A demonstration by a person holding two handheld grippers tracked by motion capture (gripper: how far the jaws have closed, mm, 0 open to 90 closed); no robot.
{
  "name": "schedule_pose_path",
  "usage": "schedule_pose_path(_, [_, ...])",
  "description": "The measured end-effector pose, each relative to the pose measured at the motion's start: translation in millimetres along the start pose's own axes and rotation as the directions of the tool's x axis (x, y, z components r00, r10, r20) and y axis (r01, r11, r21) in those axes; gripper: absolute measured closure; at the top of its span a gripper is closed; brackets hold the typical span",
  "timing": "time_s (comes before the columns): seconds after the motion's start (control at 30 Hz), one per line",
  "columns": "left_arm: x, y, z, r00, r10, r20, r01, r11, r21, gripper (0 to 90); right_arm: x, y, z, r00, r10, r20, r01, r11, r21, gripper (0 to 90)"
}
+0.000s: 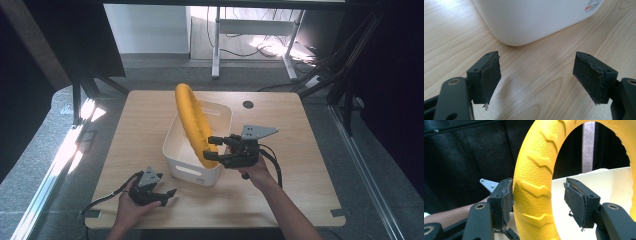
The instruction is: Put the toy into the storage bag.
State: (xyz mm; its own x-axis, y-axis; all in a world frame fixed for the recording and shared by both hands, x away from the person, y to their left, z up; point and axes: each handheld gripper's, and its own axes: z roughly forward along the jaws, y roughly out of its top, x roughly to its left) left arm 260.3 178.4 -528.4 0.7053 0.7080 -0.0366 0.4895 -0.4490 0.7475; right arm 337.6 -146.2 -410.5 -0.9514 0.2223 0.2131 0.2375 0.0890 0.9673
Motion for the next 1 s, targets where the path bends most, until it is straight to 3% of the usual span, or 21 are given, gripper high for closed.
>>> schedule_pose_path(0.27, [-0.1, 0.0, -0.4, 1.0000, -0.001, 0.001, 0.001, 1.0000, -0.002, 22.1, 0.0, -0.2, -13.0, 1.0000, 0.008, 0.006, -0.008, 1.000, -0.021, 40.2])
schedule_pose_path(0.5, [-0.1, 0.0, -0.1, 1.0000, -0.001, 0.001, 0.001, 1.0000, -0.001, 22.1, -1.7, -3.2, -31.9, 0.9991, 0.009, 0.041, -0.008, 1.000, -0.025, 40.1])
schedule_pose_path(0.67, [0.0, 0.1, -0.3, 1.0000, -0.003, 0.001, 0.003, 1.0000, -0.003, 22.1, -5.5, -9.6, -50.8, 0.9962, 0.015, 0.086, -0.014, 1.000, -0.016, 40.1])
schedule_pose_path(1.0, [-0.2, 0.0, 0.2, 1.0000, -0.006, 0.001, 0.006, 1.0000, 0.000, 22.1, -17.2, -36.5, -97.3, 0.9801, 0.057, 0.190, -0.058, 0.998, 0.001, 39.5])
